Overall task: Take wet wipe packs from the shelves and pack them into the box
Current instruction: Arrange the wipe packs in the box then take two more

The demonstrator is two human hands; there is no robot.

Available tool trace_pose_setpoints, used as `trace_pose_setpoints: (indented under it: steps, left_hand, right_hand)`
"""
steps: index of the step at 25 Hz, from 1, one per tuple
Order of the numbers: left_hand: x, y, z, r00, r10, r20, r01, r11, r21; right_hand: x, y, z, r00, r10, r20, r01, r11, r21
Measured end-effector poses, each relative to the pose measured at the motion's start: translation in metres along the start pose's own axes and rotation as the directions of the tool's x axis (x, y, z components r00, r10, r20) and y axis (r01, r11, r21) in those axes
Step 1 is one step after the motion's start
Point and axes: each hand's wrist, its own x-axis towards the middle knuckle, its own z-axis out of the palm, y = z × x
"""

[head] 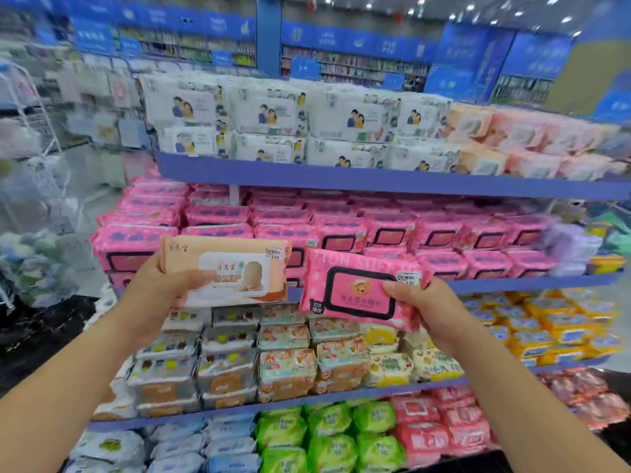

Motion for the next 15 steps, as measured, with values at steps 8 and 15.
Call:
trace_pose_setpoints:
  steps: [8, 15]
  left_hand:
    - [0.070, -0.002, 0.085, 0.999, 0.032, -0.037, -0.033, 0.999, -0.020]
    - [0.135, -0.017, 0.113, 0.995, 0.061, -0.082, -0.060, 0.998, 0.011]
  right_hand:
    - [0.103, 0.003, -0.095, 1.000, 0.001, -0.009, -0.002, 0.996, -0.089]
    - [0.219, 0.016, -0.082, 0.996, 0.029, 0.089, -0.009, 0.977, -0.214]
